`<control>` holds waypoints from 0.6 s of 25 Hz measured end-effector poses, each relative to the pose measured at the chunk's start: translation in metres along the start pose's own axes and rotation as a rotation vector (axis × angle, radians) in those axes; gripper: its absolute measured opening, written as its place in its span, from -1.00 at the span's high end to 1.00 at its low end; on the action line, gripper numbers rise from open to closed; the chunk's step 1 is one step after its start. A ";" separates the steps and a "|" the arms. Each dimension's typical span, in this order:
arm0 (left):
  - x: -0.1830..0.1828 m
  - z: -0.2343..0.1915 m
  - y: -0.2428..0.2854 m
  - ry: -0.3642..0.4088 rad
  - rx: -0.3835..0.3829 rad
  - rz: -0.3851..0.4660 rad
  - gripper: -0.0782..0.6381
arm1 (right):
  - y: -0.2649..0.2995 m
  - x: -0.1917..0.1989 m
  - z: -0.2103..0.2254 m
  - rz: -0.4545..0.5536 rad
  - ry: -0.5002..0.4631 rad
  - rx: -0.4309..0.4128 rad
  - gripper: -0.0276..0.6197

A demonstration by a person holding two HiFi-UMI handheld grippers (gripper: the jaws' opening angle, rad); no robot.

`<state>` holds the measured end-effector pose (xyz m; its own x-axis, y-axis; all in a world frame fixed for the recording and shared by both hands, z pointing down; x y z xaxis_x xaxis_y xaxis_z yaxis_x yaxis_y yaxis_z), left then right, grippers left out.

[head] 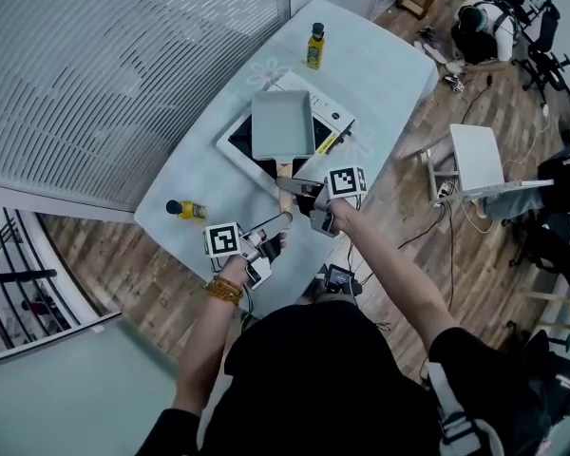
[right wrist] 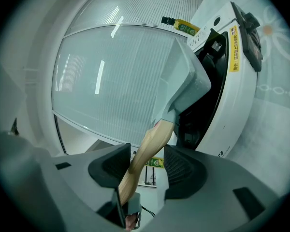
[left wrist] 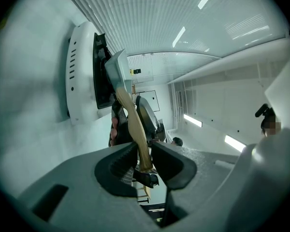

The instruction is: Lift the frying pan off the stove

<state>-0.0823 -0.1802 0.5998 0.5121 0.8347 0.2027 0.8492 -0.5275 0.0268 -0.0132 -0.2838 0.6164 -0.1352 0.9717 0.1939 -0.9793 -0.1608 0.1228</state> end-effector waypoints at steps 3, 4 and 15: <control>-0.001 0.009 0.002 -0.017 0.015 0.015 0.52 | 0.000 -0.002 -0.003 0.014 0.017 -0.023 0.30; -0.002 0.011 0.003 -0.015 0.016 0.017 0.52 | -0.001 -0.003 -0.004 0.017 0.023 -0.029 0.30; -0.006 0.026 0.008 0.006 0.051 0.016 0.49 | -0.005 -0.008 -0.013 0.026 0.019 -0.005 0.28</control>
<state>-0.0752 -0.1850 0.5733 0.5248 0.8252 0.2089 0.8466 -0.5316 -0.0266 -0.0087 -0.2883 0.6020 -0.1638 0.9703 0.1780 -0.9761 -0.1855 0.1133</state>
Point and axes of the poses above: the fingertips, and each gripper's own axes: y forward along the fingers, z to its right, x out of its underside, the point moved 5 cm from there along -y, backward along the fingers, and after that the axes turned 3 degrees about y, right-handed, at the moved point
